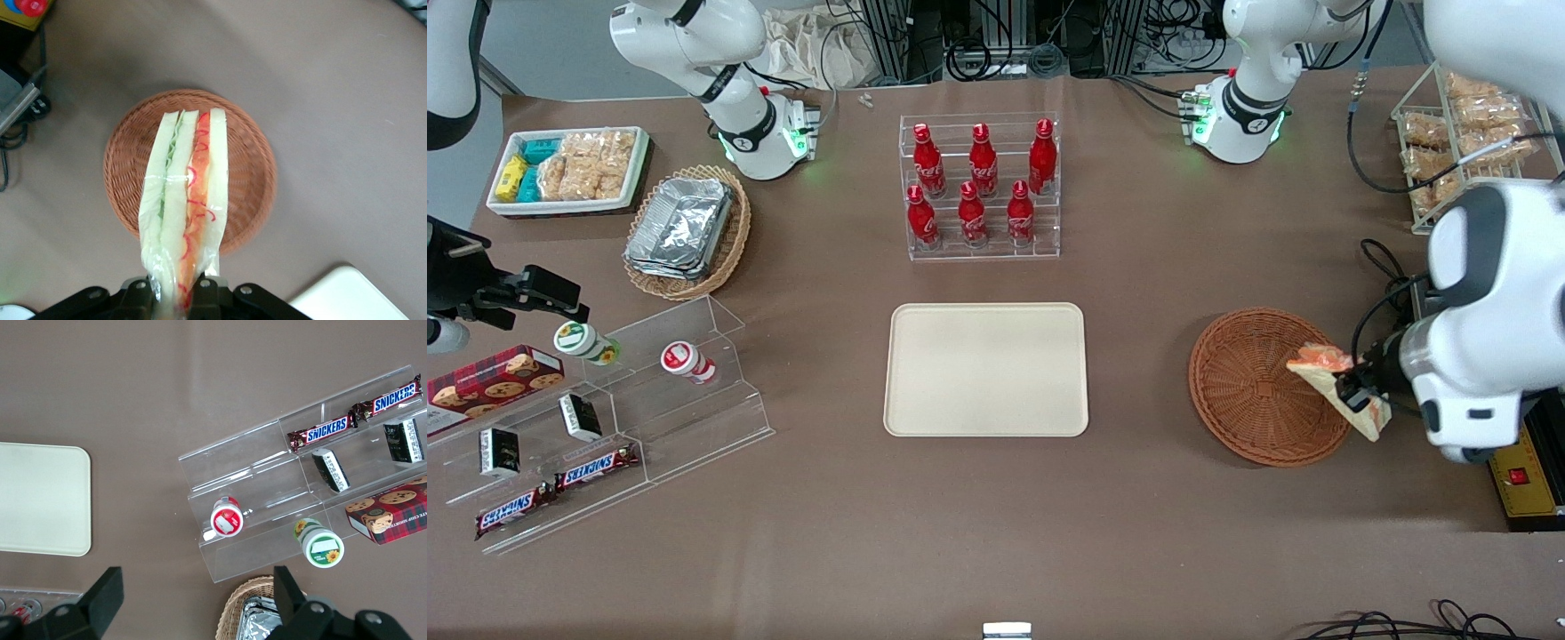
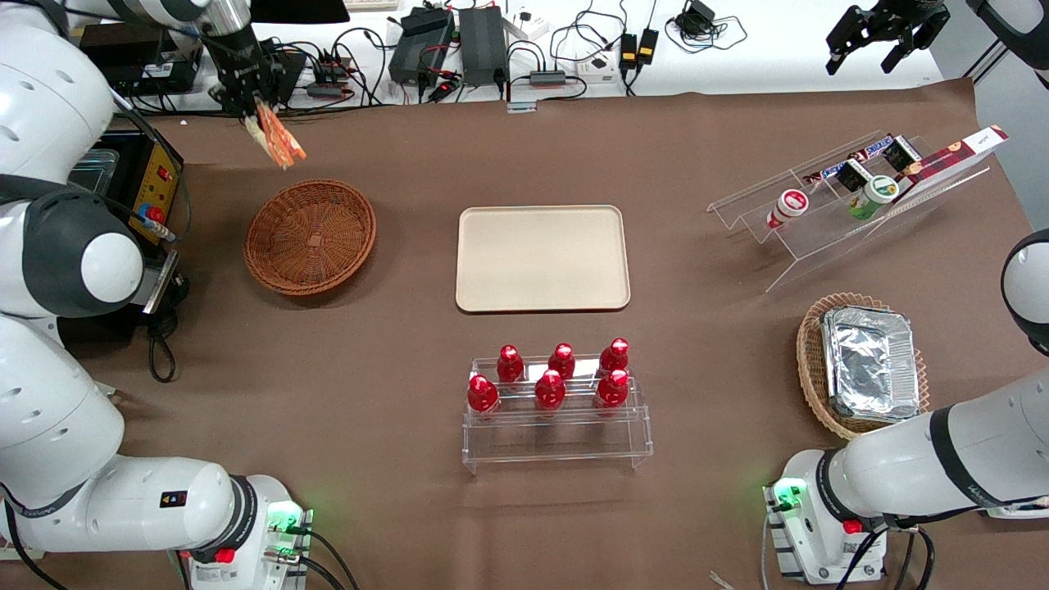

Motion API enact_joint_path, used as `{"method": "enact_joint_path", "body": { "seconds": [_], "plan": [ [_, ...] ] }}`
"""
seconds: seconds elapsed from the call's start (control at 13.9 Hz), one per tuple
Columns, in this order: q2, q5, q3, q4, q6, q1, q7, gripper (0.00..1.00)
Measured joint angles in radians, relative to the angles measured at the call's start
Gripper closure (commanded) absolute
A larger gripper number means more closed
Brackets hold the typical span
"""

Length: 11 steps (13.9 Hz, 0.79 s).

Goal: Place sandwich from basket to tray
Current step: 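Lift the sandwich out of the basket with the left gripper, then carry the sandwich over the cream tray and lower it down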

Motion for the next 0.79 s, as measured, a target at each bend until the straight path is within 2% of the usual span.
{"method": "enact_joint_path", "body": {
  "seconds": [0.14, 0.36, 0.51, 0.79],
  "plan": [
    [-0.012, -0.038, -0.048, 0.052, -0.017, 0.000, 0.005, 1.00],
    [-0.004, -0.040, -0.174, 0.063, -0.006, -0.011, 0.005, 1.00],
    [0.020, -0.037, -0.208, 0.061, 0.031, -0.058, 0.007, 1.00],
    [0.115, 0.086, -0.215, -0.021, 0.167, -0.230, 0.018, 1.00]
  ]
}}
